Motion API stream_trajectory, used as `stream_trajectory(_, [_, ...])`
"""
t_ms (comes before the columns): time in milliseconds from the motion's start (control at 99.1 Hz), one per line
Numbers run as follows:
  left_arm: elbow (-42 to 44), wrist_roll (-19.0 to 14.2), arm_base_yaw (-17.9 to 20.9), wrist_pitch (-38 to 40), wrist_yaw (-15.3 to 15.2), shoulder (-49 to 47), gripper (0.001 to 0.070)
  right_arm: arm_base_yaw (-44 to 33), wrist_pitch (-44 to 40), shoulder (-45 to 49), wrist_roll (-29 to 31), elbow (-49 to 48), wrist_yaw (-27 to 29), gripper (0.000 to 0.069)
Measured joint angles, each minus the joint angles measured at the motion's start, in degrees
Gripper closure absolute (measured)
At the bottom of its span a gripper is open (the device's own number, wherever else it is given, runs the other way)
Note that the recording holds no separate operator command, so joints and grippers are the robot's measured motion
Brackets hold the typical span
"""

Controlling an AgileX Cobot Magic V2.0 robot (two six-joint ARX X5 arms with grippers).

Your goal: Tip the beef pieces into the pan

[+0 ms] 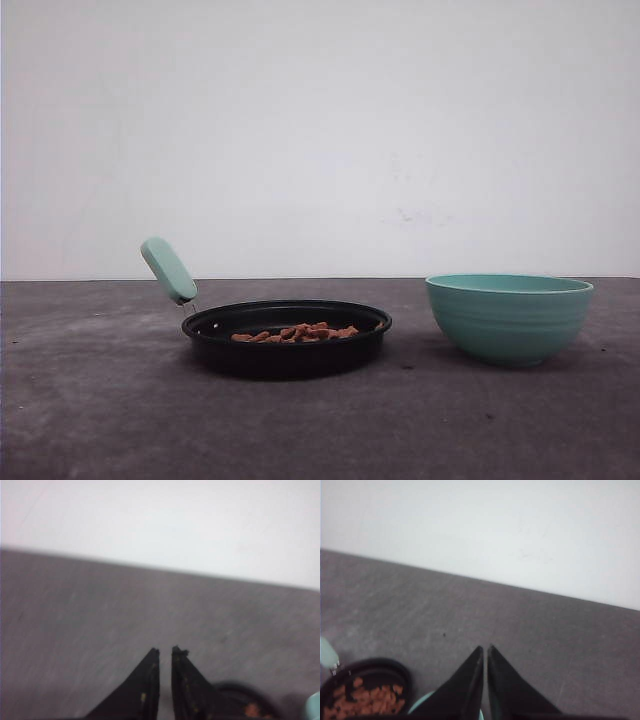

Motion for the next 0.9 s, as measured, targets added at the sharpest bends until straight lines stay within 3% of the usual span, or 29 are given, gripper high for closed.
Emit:
stream_trajectory(101, [-2.01,-0.07,0.00,-5.68,-4.90,-2.27,0.0691,0.00,-0.17,0.07,-0.42,-0.74,0.00,0.0679])
stream_trajectory(172, [-1.99,-0.09,0.11,-8.57,-6.58,-3.17,0.0691,0.00,-0.07,0.04,-0.46,-0.74,0.02,0.0679])
stream_trajectory(283, [-1.99,-0.11,0.11,-11.52,-6.67,-4.02,0.0691,0.00,-0.02,-0.17,-0.59,-0.74,0.02,0.0679])
stream_trajectory(898, [-1.99,-0.11,0.11,-11.41,-6.67,-4.15,0.0691,0.00,0.00,-0.57,-0.85,-0.70,0.07,0.0679])
